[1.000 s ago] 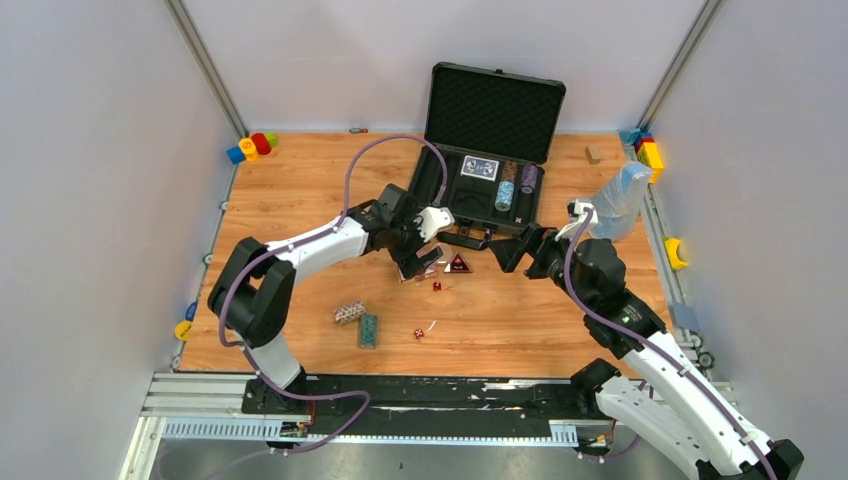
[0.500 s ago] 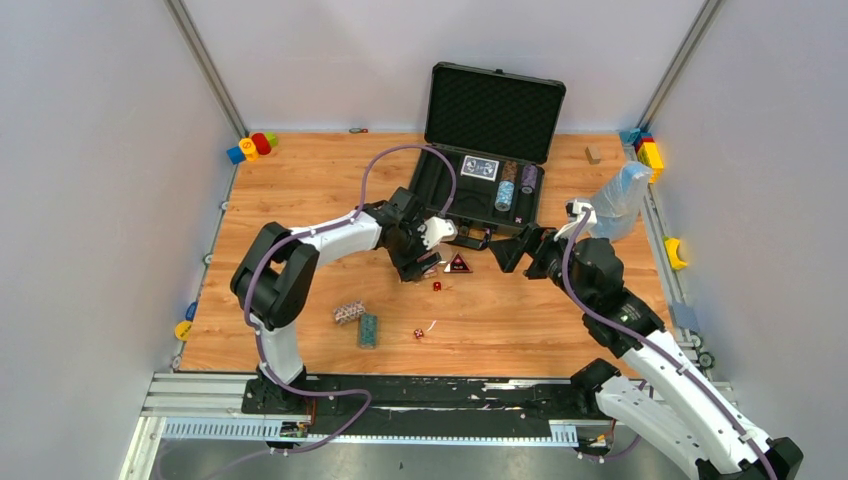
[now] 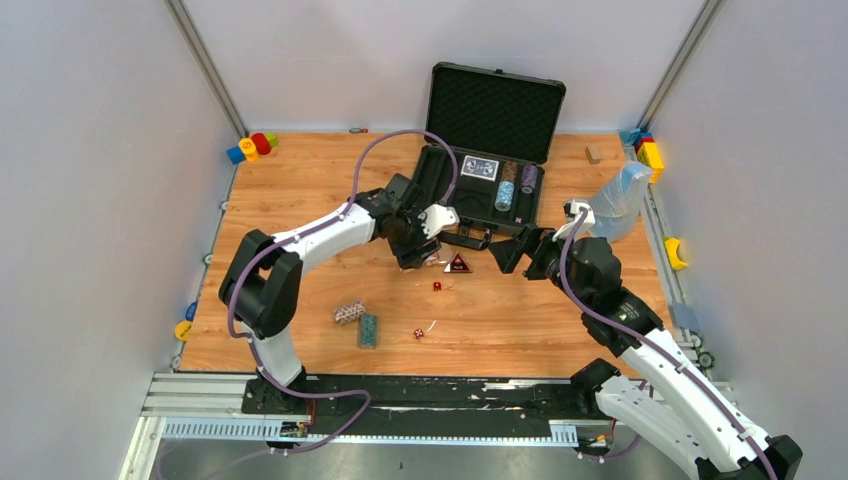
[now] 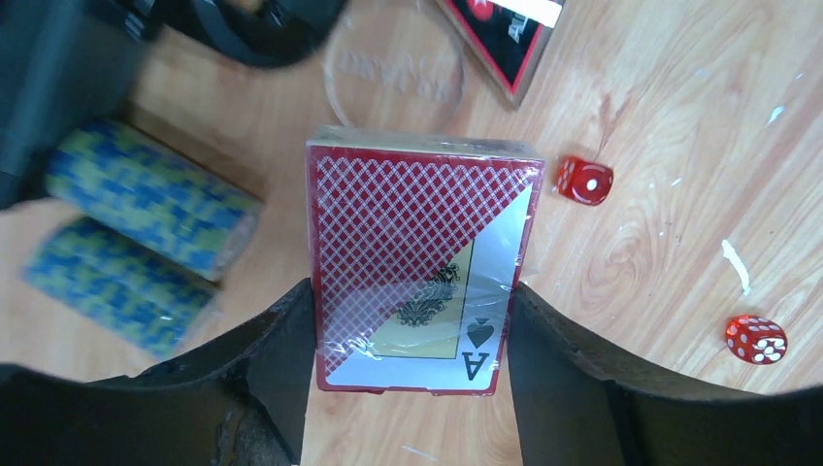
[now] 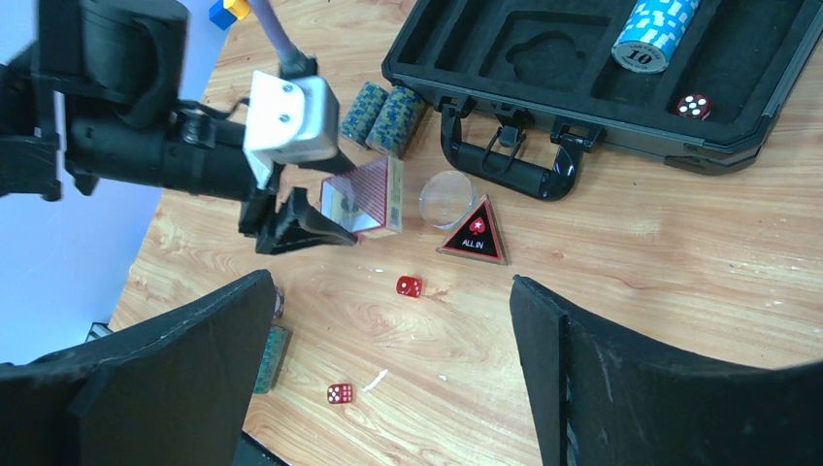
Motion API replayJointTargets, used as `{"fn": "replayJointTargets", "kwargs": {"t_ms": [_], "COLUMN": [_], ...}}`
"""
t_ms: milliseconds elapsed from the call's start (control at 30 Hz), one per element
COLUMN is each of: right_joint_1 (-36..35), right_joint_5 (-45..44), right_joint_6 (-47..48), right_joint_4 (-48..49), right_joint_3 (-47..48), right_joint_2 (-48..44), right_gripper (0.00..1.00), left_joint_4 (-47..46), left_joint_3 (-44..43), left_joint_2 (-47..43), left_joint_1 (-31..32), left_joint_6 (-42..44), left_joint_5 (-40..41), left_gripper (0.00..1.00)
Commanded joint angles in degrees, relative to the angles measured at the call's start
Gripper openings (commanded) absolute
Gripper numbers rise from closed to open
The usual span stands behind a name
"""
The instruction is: Pack up texas hold em set
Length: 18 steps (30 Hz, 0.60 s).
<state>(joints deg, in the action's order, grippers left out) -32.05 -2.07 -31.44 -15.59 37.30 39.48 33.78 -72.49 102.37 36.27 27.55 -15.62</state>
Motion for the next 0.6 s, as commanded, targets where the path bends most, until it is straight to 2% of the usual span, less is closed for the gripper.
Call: {"fn": "replayJointTargets", "kwargs": {"t_ms": [0,367,467,567], "right_joint_1": [-0.03,-0.03,-0.03,-0.03], "right_joint_5": [-1.31,-3.92,-5.04,-6.21], "right_joint_6": [0.64,0.81,0.90,1.22], "right_joint_4": [0.86,0.17,0.03,-0.03], "right_joint_3": [0.33,-0.27,-0.51,-0.72], "right_joint_2": [-1.34,-4.15,-4.90,-5.52], "right_gripper": [0.92,0.91,0.91,0.91], "left_joint_4": [-0.69,-8.29,-6.12,-0.34], "left_joint_3": [-5.47,-12.61,-17.17,-26.69], "left_joint_2": [-5.01,-2.75,0.70,7.23], "left_joint_1": [0.54,1.47,1.53,1.47], "left_joint_6": [5.17,23.91,29.22,32.84], "left_joint_5": [-3.36,-0.20,0.31,0.41], "left_gripper": [0.29,0.23,0.22,0.21]}}
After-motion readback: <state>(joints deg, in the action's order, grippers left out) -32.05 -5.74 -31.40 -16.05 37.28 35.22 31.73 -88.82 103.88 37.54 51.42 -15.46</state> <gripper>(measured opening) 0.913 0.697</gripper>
